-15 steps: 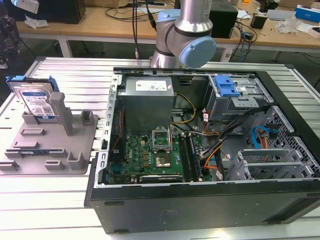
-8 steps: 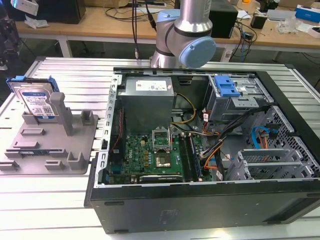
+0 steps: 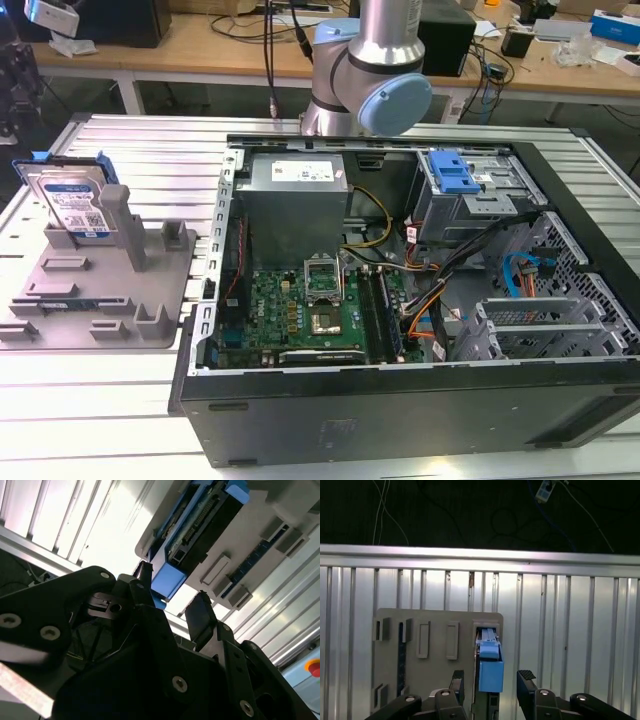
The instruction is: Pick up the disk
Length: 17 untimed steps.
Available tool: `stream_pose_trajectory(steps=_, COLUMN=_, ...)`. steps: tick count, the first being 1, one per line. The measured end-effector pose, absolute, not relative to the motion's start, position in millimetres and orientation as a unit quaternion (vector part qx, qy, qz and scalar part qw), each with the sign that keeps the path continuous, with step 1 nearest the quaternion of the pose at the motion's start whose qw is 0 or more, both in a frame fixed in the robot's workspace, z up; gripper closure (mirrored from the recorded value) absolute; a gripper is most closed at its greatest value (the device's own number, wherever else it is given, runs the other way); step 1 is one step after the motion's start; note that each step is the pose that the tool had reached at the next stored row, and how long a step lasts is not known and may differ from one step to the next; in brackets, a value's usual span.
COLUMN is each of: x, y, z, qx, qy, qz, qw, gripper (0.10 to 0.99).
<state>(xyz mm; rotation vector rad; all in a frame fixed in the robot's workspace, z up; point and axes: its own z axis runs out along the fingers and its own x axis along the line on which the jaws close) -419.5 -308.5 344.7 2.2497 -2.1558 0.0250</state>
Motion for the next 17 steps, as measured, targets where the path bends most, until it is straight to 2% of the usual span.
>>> stream_pose_trajectory(steps=17, x=-416.3, y=-308.7, z=324.6, qx=0.722, qy=-0.692, qz=0.008, qw=0.013, gripper=0.545)
